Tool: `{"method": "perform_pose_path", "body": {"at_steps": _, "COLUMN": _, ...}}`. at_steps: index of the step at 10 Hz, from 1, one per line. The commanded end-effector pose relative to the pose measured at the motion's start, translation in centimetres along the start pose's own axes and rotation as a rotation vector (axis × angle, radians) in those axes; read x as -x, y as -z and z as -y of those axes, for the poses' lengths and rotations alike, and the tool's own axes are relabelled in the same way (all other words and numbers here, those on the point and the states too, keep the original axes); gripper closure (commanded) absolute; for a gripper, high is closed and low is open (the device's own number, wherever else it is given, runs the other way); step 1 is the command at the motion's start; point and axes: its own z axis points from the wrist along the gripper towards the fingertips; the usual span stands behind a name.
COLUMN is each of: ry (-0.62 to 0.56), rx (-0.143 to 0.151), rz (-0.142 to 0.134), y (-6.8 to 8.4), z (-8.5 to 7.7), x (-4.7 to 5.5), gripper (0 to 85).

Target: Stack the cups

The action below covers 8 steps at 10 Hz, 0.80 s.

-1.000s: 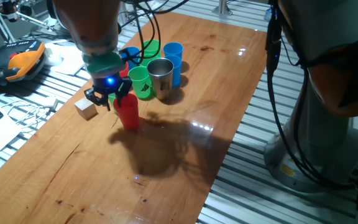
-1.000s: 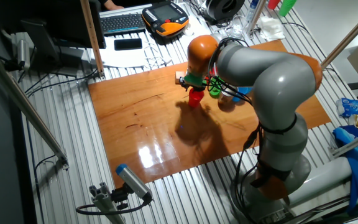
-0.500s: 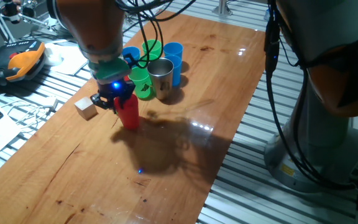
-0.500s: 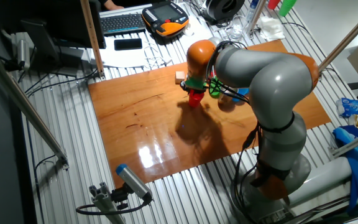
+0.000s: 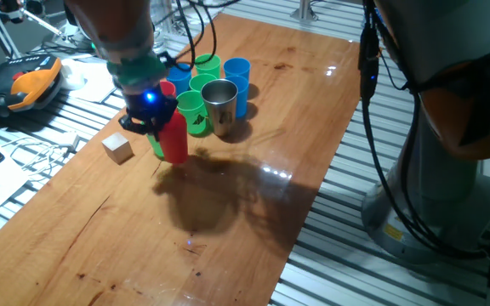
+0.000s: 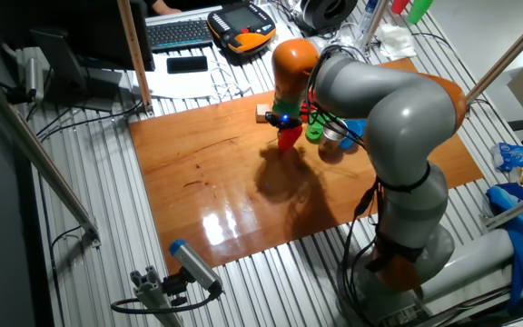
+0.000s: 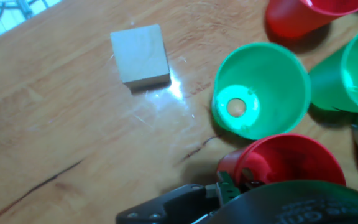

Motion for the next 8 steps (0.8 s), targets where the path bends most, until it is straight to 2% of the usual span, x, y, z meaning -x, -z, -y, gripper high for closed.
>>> {"method": "perform_pose_path", "body": {"at_steps": 1, "ry": 0.005, "rx": -0.006, "rz": -0.015, "y": 1.9, "z": 0.4, "x": -0.2, "gripper": 85.0}}
{"method": "perform_pose_path", "body": {"at_steps": 3, "ry": 0.003, "rx": -0.009, "rz": -0.05, "y": 4.7, "z": 1.1, "x": 0.3, "gripper": 85.0}}
{"method": "perform_pose_path", "body": {"at_steps": 5, "ry": -0.01, "rx": 0.005, "rz": -0.084, "y": 7.3, "z": 1.9, "x": 2.0, "gripper": 85.0}}
{"method": "perform_pose_path", "body": {"at_steps": 7, "ry": -0.037, "rx": 0.024, "rz": -0.095, "y": 8.8, "z": 2.3, "x": 3.4, "gripper": 85.0}}
{"method": "perform_pose_path", "body": {"at_steps": 8, "ry": -0.063, "rx": 0.053, "rz": -0.092, "y": 9.1, "z": 2.5, "x": 4.0, "gripper": 85.0}}
